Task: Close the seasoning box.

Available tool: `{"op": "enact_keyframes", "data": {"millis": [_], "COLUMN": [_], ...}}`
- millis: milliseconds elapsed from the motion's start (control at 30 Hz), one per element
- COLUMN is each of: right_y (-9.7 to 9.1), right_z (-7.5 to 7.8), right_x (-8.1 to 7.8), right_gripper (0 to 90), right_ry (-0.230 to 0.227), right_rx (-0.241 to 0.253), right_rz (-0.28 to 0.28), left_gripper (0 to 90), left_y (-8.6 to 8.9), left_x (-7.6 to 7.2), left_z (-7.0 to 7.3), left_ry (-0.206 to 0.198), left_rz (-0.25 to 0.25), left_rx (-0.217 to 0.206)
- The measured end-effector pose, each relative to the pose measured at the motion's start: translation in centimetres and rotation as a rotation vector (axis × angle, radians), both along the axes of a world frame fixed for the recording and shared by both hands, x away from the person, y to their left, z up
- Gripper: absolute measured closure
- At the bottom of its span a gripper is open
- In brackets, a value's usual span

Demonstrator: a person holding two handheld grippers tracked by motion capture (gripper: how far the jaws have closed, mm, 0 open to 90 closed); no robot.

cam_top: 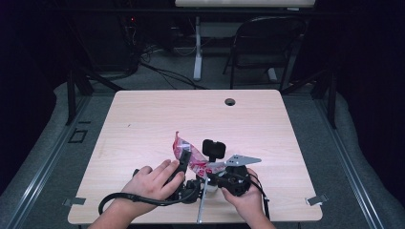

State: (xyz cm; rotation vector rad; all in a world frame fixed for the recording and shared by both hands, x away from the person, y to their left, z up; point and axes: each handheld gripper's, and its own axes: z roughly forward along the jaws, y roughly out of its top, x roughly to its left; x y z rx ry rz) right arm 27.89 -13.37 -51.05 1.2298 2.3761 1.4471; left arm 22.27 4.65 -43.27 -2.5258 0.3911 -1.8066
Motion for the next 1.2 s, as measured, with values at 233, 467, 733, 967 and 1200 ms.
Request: {"op": "enact_keyframes", "data": {"millis": [233, 467, 733, 967, 1200], "right_y": [0.0, 0.0, 0.0, -0.1, -0.2], "right_z": [0.1, 0.0, 0.0, 0.2, 0.3], "right_x": [0.0, 0.0, 0.0, 0.0, 0.0], "right_gripper": [90.0, 90.0, 90.0, 90.0, 90.0], "right_ry": [-0.001, -0.007, -0.010, -0.016, -0.022], "right_rx": [-0.001, -0.009, -0.011, -0.009, 0.000], "right_rz": [0.001, -0.006, -0.005, -0.008, -0.012], "left_gripper": [84.1, 84.0, 84.1, 84.0, 83.9], "left_y": [0.0, 0.3, 1.2, 1.4, 1.8], "left_x": [0.1, 0.2, 0.3, 0.4, 0.4], "left_z": [0.0, -0.1, -0.4, -0.3, -0.5], "left_ry": [0.002, 0.017, 0.036, 0.034, 0.042], "left_rz": [-0.001, 0.011, 0.025, 0.029, 0.039], "left_rx": [-0.005, -0.024, -0.054, -0.063, -0.082]}}
